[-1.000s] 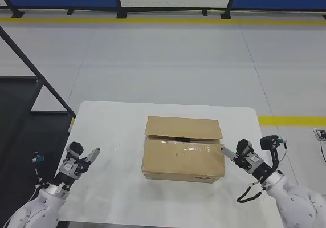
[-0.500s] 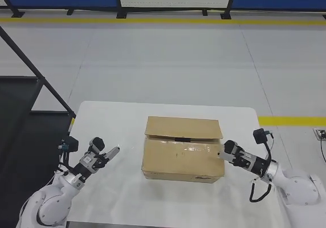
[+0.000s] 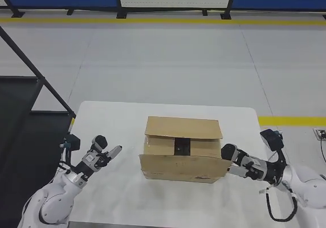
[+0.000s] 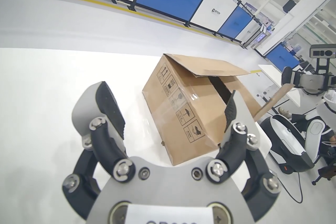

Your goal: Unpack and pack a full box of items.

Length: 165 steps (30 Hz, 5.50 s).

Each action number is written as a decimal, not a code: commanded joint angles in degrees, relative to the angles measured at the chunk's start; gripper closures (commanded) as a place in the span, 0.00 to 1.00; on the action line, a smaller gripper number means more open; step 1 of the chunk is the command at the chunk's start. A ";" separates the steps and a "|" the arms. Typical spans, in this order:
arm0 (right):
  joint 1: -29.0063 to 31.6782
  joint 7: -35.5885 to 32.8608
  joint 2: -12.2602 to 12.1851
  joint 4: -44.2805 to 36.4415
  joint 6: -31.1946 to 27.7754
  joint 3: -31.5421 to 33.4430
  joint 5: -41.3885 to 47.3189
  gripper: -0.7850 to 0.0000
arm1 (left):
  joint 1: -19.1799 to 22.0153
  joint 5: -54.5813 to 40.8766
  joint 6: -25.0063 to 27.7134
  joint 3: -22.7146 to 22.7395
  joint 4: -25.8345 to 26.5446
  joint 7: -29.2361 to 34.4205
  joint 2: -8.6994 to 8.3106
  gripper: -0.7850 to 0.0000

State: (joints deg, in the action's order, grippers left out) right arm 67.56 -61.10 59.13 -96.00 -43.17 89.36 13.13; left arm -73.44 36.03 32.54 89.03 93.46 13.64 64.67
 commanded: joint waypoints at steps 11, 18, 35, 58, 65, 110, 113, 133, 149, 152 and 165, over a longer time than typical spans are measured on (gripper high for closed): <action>12.01 6.43 -8.70 -6.83 -6.45 -2.39 -11.91 0.00 | -0.33 5.93 7.52 -4.17 2.82 3.89 -0.44 0.00; 11.85 7.07 -11.05 -2.94 -7.09 -7.11 -11.45 0.00 | -2.25 11.22 15.90 -4.35 2.35 7.84 -1.42 0.00; 4.13 8.64 -11.55 2.07 -0.03 -12.49 5.09 0.00 | -0.85 22.95 9.48 -10.73 -2.94 3.39 -1.04 0.00; -14.49 33.48 -4.80 9.30 28.05 -29.33 -0.38 0.00 | -0.85 22.95 9.48 -10.73 -2.94 3.39 -1.04 0.00; -20.95 45.15 -1.55 10.88 29.50 -33.68 -0.86 0.00 | -0.85 22.95 9.48 -10.73 -2.94 3.39 -1.04 0.00; -52.72 54.10 18.26 51.99 48.08 -56.04 -4.34 0.00 | -0.85 22.95 9.48 -10.73 -2.94 3.39 -1.04 0.00; -54.24 52.75 19.82 55.30 48.20 -56.71 -4.70 0.00 | -0.85 22.95 9.48 -10.73 -2.94 3.39 -1.04 0.00; -50.48 34.24 17.71 54.98 15.73 -43.95 3.41 0.00 | -1.68 21.40 7.98 -7.81 -0.94 1.33 -1.43 0.00; -41.18 15.01 11.09 37.97 20.10 -32.43 2.51 0.00 | -7.52 17.98 8.62 5.34 4.06 0.69 -3.31 0.00; -40.09 14.47 11.40 37.34 23.35 -33.98 1.62 0.00 | -7.57 18.05 8.13 5.38 3.99 0.66 -3.30 0.00; -43.49 9.55 15.20 46.10 30.12 -42.39 1.06 0.00 | -7.62 18.88 2.21 2.86 4.75 -1.62 -3.00 0.00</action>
State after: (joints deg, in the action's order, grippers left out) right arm 24.51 -51.17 73.97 -50.80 -13.10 47.38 13.57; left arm -81.12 54.84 34.77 92.03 98.18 12.02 61.69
